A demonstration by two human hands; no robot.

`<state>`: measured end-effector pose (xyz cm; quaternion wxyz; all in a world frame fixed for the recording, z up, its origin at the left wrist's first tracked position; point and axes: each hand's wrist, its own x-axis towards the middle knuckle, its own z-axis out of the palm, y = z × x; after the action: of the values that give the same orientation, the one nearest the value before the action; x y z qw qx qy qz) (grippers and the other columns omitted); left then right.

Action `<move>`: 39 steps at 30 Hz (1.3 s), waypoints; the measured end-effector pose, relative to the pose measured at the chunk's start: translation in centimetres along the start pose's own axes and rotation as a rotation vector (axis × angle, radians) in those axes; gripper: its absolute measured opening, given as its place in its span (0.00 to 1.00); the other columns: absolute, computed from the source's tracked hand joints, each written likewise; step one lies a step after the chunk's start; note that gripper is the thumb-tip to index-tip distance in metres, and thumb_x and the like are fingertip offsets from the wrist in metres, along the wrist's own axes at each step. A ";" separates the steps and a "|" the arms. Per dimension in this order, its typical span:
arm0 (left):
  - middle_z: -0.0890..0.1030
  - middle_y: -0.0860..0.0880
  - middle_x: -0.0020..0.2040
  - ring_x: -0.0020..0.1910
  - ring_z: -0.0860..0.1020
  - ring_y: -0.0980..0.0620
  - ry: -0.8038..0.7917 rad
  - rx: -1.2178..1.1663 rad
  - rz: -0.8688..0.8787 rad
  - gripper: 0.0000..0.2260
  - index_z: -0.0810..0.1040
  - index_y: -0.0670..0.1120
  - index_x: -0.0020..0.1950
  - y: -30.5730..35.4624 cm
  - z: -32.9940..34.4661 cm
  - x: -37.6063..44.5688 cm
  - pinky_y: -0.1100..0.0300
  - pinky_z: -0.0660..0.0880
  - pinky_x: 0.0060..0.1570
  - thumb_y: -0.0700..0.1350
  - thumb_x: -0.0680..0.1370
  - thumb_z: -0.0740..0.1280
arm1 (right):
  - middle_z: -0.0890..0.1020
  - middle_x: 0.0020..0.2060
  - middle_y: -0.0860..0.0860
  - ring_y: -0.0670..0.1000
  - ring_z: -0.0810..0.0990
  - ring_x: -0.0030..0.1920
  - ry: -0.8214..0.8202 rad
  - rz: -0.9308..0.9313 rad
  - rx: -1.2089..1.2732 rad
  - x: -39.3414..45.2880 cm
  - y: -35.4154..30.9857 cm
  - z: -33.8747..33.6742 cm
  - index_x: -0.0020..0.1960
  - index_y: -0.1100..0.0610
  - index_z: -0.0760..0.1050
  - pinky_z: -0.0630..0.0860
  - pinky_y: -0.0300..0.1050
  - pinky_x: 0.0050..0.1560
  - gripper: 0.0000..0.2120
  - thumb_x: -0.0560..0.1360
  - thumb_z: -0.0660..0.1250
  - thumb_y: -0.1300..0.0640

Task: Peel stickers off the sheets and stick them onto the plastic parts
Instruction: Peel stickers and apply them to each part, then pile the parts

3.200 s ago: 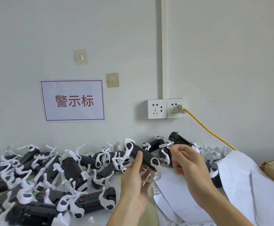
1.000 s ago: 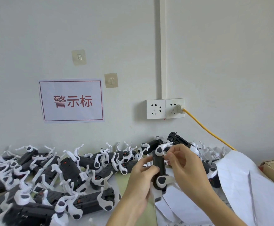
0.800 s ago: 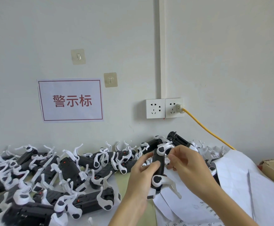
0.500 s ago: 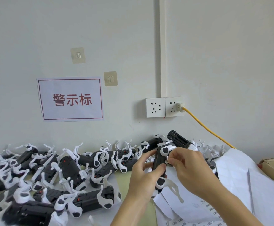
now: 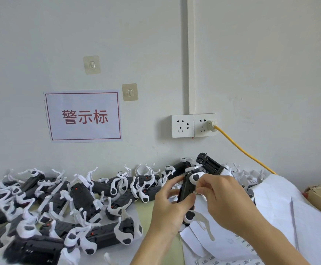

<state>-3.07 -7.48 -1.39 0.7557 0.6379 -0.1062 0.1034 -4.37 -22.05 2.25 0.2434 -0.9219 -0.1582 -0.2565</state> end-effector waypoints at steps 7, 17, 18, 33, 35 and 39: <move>0.81 0.44 0.56 0.44 0.84 0.40 -0.007 0.009 0.012 0.18 0.82 0.67 0.47 0.0 0.2 0.0 0.58 0.80 0.41 0.46 0.63 0.75 | 0.78 0.40 0.39 0.44 0.75 0.43 0.032 -0.017 -0.085 0.0 0.1 0.1 0.49 0.48 0.79 0.66 0.32 0.37 0.08 0.82 0.62 0.56; 0.81 0.46 0.55 0.43 0.85 0.43 0.006 0.027 -0.001 0.19 0.82 0.68 0.48 -0.2 0.0 0.0 0.58 0.79 0.37 0.48 0.63 0.75 | 0.78 0.41 0.42 0.45 0.73 0.41 0.021 -0.051 -0.156 0.0 0.3 0.2 0.49 0.48 0.77 0.63 0.34 0.35 0.07 0.82 0.61 0.56; 0.81 0.46 0.55 0.43 0.85 0.43 0.006 0.025 -0.002 0.19 0.82 0.68 0.48 -0.2 0.0 0.0 0.58 0.79 0.37 0.48 0.63 0.75 | 0.77 0.40 0.42 0.45 0.73 0.41 0.018 -0.054 -0.159 0.0 0.3 0.2 0.49 0.48 0.76 0.64 0.35 0.35 0.07 0.82 0.61 0.55; 0.82 0.46 0.54 0.45 0.84 0.40 0.003 0.027 -0.009 0.20 0.82 0.66 0.48 0.0 0.1 -0.1 0.58 0.80 0.38 0.46 0.62 0.76 | 0.83 0.47 0.41 0.47 0.81 0.48 0.048 -0.046 -0.215 0.0 0.1 0.5 0.52 0.48 0.79 0.73 0.40 0.41 0.07 0.81 0.63 0.56; 0.82 0.45 0.53 0.43 0.84 0.39 0.006 0.014 -0.002 0.20 0.83 0.62 0.51 0.0 0.1 0.0 0.58 0.80 0.38 0.45 0.62 0.75 | 0.83 0.46 0.41 0.47 0.80 0.46 0.052 -0.050 -0.220 0.0 0.1 0.4 0.52 0.48 0.78 0.72 0.40 0.40 0.07 0.81 0.62 0.56; 0.83 0.44 0.51 0.42 0.84 0.37 0.004 0.023 0.004 0.21 0.82 0.55 0.55 0.1 0.0 0.0 0.61 0.80 0.38 0.42 0.62 0.75 | 0.82 0.45 0.42 0.49 0.80 0.45 0.058 -0.051 -0.221 -0.1 -0.2 0.3 0.51 0.48 0.79 0.71 0.42 0.39 0.07 0.80 0.63 0.55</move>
<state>-3.08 -7.42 -1.30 0.7485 0.6459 -0.1048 0.1076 -4.38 -21.75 2.04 0.1380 -0.9310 -0.1451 -0.3053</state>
